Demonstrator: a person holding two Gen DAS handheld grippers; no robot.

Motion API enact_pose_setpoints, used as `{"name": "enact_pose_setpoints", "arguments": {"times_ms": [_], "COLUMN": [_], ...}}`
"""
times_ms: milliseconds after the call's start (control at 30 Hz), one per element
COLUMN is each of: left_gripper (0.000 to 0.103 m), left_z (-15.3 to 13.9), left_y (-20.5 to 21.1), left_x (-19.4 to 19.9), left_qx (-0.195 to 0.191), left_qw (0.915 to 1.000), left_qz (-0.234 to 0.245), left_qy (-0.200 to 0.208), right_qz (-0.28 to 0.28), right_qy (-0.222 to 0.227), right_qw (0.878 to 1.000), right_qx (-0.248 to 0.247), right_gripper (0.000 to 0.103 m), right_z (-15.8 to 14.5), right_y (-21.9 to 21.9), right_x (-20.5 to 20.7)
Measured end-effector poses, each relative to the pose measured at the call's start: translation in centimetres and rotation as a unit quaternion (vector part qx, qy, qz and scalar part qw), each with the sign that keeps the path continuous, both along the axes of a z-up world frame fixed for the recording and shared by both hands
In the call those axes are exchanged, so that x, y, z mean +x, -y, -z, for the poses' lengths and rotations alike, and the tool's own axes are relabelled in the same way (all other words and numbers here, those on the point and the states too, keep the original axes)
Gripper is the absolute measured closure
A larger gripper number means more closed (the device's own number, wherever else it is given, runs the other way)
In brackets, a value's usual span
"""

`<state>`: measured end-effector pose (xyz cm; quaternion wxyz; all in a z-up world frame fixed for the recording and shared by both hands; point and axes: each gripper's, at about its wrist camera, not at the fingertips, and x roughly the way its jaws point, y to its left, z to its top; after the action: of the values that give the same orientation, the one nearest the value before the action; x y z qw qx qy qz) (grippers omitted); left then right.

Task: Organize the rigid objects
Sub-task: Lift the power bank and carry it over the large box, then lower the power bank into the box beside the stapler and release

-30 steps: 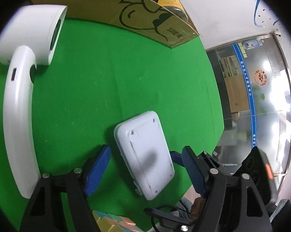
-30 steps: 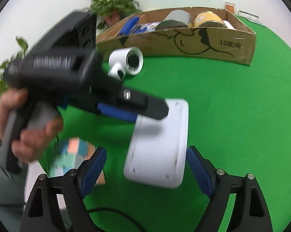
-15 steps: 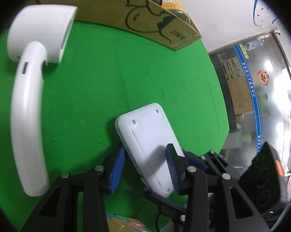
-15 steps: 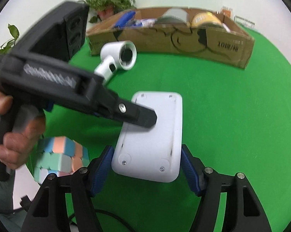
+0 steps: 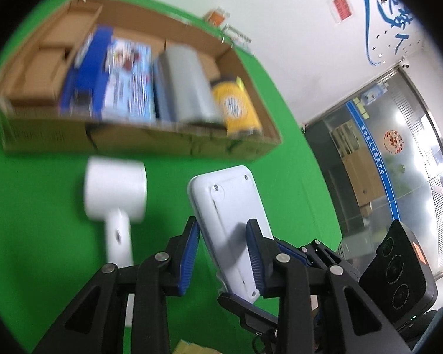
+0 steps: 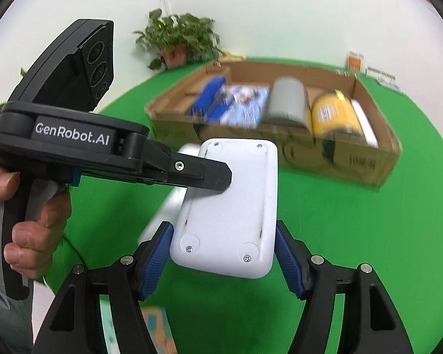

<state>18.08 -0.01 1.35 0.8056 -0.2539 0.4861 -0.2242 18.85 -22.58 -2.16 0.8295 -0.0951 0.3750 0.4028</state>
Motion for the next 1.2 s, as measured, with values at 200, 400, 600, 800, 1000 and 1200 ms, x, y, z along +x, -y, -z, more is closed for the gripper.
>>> {"name": "enact_pose_setpoints", "arguments": {"times_ms": [200, 400, 600, 800, 1000, 1200], "left_gripper": [0.076, 0.078, 0.078, 0.078, 0.076, 0.076], "left_z": [-3.4, -4.9, -4.0, -1.2, 1.3, 2.2], "left_y": [-2.3, -4.5, -6.0, -7.2, -7.1, -6.9], "left_x": [2.6, 7.3, 11.4, 15.5, 17.8, 17.5], "left_qx": [0.005, 0.002, -0.004, 0.006, 0.035, 0.045], "left_qw": [0.9993, 0.9988, 0.9992, 0.9997, 0.9988, 0.9980], "left_qz": [-0.012, -0.016, -0.021, -0.022, -0.012, -0.013], "left_qy": [0.036, 0.046, 0.033, -0.005, -0.032, -0.043], "right_qz": [0.000, 0.000, 0.003, 0.009, 0.018, 0.006], "right_qy": [0.026, 0.015, -0.013, -0.068, -0.103, -0.114], "right_qw": [1.000, 1.000, 1.000, 0.998, 0.994, 0.993], "right_qx": [0.012, 0.018, 0.003, -0.010, -0.027, -0.041], "right_gripper": [0.038, 0.038, 0.038, 0.038, 0.037, 0.033], "right_z": [-3.4, -5.8, -5.7, -2.8, 0.3, 1.1], "right_y": [-3.7, -7.5, -11.1, -14.3, -15.7, -16.2], "right_x": [3.1, 7.9, 12.7, 17.8, 20.4, 19.8]}}
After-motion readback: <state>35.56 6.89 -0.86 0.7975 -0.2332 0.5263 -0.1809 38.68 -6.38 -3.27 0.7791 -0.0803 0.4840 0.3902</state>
